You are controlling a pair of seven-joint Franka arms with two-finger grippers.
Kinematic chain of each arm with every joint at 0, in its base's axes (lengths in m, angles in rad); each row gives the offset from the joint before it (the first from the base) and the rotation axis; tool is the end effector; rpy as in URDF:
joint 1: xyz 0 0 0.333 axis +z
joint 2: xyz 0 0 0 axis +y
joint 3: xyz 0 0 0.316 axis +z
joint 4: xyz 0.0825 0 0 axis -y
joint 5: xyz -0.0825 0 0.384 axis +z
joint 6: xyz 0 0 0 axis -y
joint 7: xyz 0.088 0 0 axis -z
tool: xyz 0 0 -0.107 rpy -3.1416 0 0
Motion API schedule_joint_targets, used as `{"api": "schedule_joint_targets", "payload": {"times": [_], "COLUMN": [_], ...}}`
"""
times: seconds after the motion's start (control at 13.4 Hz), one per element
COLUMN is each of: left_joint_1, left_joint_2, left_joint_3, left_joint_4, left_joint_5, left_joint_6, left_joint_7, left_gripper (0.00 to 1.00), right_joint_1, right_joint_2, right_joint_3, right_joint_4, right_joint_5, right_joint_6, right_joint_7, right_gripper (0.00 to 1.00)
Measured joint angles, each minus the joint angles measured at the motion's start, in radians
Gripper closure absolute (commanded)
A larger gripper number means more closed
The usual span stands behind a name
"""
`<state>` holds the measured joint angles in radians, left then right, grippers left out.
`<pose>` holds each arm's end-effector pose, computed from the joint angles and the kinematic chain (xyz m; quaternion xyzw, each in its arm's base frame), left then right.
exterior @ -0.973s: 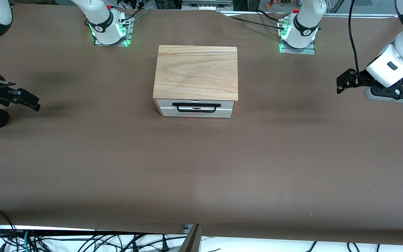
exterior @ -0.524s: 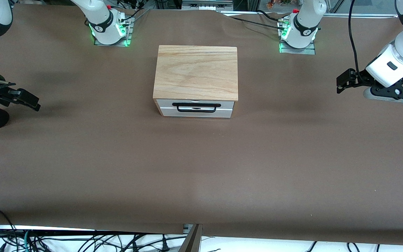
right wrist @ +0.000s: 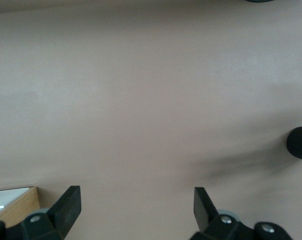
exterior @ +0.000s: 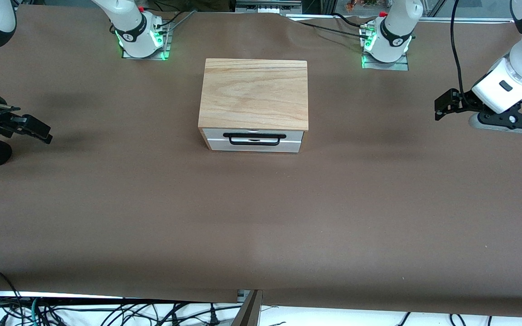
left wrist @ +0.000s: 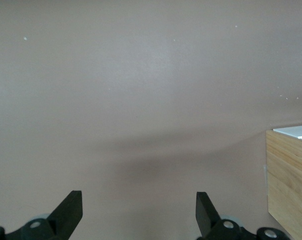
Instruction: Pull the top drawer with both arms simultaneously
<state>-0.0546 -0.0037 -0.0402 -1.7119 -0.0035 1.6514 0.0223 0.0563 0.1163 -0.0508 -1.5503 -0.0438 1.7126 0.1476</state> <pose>0.5523 -0.0529 0.5666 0.9979 -0.0583 -0.0284 0.0006 0.6015 0.0009 0.5800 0.9971 -0.0681 0.0249 0.0229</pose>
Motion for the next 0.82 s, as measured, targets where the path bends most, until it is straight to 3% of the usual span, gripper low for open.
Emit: {"api": "schedule_joint_targets", "payload": {"times": [0.22, 0.52, 0.67, 0.82], "left_joint_1": [-0.004, -0.014, -0.030, -0.049], "left_joint_2": [0.050, 0.166, 0.235, 0.311], "left_joint_3": [-0.004, -0.010, -0.011, -0.012], "left_joint_4": [0.000, 0.018, 0.038, 0.044], "left_joint_5": [-0.080, -0.267, -0.397, -0.558], "left_joint_6": [0.000, 0.007, 0.009, 0.019], "left_joint_7": [0.000, 0.002, 0.022, 0.082], "left_gripper": [0.00, 0.00, 0.00, 0.00], "right_joint_1": [0.005, 0.057, 0.085, 0.086], "right_joint_2": [0.011, 0.097, 0.127, 0.160], "right_joint_3": [0.011, 0.021, 0.024, 0.022], "right_joint_4": [-0.008, -0.022, -0.022, -0.024], "right_joint_5": [0.001, 0.028, 0.109, 0.280], "right_joint_6": [-0.007, -0.010, -0.010, -0.011], "right_joint_7": [0.000, 0.001, 0.006, 0.006], "right_gripper": [0.00, 0.00, 0.00, 0.00]}}
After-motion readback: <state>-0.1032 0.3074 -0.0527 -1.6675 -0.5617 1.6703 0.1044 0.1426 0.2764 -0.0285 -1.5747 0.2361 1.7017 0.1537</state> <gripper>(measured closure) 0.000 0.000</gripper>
